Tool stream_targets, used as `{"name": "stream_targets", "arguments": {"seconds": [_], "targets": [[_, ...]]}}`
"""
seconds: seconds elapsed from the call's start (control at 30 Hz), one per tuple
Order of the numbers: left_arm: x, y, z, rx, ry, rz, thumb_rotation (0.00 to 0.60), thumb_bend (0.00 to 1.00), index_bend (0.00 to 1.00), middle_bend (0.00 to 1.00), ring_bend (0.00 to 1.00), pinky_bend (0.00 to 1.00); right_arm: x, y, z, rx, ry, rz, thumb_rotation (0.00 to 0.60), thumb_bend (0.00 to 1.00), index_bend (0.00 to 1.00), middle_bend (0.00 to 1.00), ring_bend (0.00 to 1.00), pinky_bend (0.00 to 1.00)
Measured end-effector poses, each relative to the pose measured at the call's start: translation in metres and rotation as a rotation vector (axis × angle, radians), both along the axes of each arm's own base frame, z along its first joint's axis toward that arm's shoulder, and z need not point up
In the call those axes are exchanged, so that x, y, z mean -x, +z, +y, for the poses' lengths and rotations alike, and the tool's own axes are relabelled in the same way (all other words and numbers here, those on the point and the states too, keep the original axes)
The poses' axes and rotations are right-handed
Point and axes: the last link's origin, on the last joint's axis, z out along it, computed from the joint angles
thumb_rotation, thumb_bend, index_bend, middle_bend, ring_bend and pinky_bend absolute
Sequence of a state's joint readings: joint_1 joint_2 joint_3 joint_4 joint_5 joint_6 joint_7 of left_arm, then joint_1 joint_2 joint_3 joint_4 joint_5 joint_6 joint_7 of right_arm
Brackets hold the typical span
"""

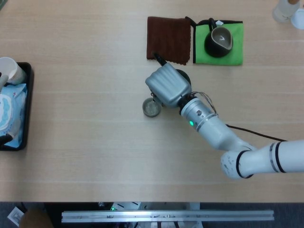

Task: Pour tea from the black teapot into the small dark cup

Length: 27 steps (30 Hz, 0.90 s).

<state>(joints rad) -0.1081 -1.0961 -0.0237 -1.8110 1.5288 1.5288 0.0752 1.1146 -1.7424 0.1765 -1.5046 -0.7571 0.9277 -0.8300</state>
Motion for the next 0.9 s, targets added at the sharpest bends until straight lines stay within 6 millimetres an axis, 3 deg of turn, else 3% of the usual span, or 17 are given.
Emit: {"name": "stream_targets", "arguments": {"seconds": [0.33,0.9], "targets": [[0.001,-0.001,0.0,0.006,0.004,-0.002,0.6,0.3,0.07,0.09,0.02,0.1,0.005,-0.001,0.005,-0.007,-0.028,-0.058,0.6,0.33,1.0,0.96,0.94,0.0],[-0.004,-0.003,-0.001,0.015,-0.009,-0.003,0.6,0.3,0.07,0.09,0.02,0.1,0.031,0.002,0.015,0.029,-0.136,-0.274,0.6,0.33,1.0,0.96,0.94,0.0]]}}
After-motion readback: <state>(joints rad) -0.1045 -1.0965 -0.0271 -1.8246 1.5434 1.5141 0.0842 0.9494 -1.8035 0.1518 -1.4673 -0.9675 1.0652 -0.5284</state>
